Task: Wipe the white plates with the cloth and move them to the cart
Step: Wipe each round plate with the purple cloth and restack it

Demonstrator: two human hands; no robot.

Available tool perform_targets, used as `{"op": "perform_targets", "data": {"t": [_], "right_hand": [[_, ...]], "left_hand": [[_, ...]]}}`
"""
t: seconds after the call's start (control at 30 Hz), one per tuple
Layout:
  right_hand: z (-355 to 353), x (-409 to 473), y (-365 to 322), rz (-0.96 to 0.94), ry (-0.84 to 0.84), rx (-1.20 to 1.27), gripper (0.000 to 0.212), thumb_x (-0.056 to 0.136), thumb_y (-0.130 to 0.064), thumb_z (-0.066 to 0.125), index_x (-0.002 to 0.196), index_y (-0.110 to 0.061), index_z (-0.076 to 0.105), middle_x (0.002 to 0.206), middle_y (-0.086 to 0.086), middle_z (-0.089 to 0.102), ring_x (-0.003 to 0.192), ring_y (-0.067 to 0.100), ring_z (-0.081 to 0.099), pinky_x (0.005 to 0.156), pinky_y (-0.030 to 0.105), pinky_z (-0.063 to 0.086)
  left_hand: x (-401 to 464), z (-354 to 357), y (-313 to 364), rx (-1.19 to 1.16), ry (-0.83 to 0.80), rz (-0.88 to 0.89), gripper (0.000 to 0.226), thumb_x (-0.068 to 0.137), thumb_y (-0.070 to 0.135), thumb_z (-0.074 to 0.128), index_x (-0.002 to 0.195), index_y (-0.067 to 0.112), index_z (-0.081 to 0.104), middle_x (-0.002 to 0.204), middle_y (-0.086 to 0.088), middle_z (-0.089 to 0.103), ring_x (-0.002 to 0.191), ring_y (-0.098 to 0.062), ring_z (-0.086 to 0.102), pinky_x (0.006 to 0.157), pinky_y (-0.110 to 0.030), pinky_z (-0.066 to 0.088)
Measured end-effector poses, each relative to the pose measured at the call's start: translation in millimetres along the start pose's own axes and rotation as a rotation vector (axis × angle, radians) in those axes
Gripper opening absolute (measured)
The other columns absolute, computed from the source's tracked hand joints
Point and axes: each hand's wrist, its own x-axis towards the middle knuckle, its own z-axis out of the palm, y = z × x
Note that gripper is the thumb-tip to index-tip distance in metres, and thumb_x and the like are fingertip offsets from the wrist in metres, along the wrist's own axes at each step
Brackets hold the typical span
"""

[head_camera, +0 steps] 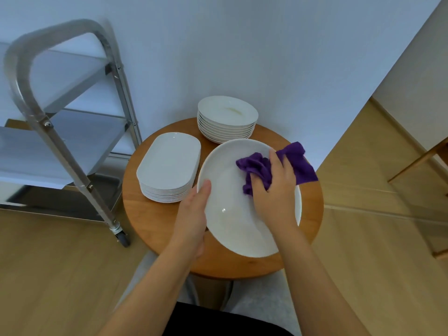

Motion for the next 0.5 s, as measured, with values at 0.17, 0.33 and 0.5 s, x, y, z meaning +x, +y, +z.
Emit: {"op": "perform_targets", "data": {"t": [0.17,0.33,0.5], "right_hand": [[14.9,-26.8,-1.2,-0.226,-0.241,-0.026,0.049,0.087,-0.026,0.061,0.135,-0.019,0.05,0.137,0.001,0.05,0.12,0.006,0.038,0.102,0.014,0.027],[1.3,-58.4,30.5,-0.318,-0.639,-0.159,0.039,0.083,-0.029,0.058,0.122,-0.024,0.062,0.121,-0.01,0.056,0.108,-0.001,0.041,0.086,0.005,0.029],[-17.0,-39.5,54.1,-0.059,-0.362,-0.265,0.007,0.087,-0.019,0.056,0.081,-0.021,0.058,0.071,-0.013,0.05,0.067,0.007,0.048,0.053,0.014,0.032]], "left_hand": [[5.4,-0.4,2.2,-0.005,0.086,0.034,0.024,0.086,0.046,0.05,0.102,0.034,0.063,0.09,0.005,0.074,0.082,-0.011,0.071,0.057,-0.023,0.055],[20.0,-15.7,4.3,-0.025,0.247,-0.02,0.015,0.092,0.043,0.05,0.099,0.035,0.061,0.096,0.006,0.072,0.09,-0.018,0.067,0.069,-0.035,0.055],[37.1,-7.0,-5.1,0.144,0.256,-0.083,0.017,0.094,0.044,0.045,0.107,0.037,0.055,0.107,0.009,0.064,0.094,-0.014,0.06,0.065,-0.031,0.05]]}}
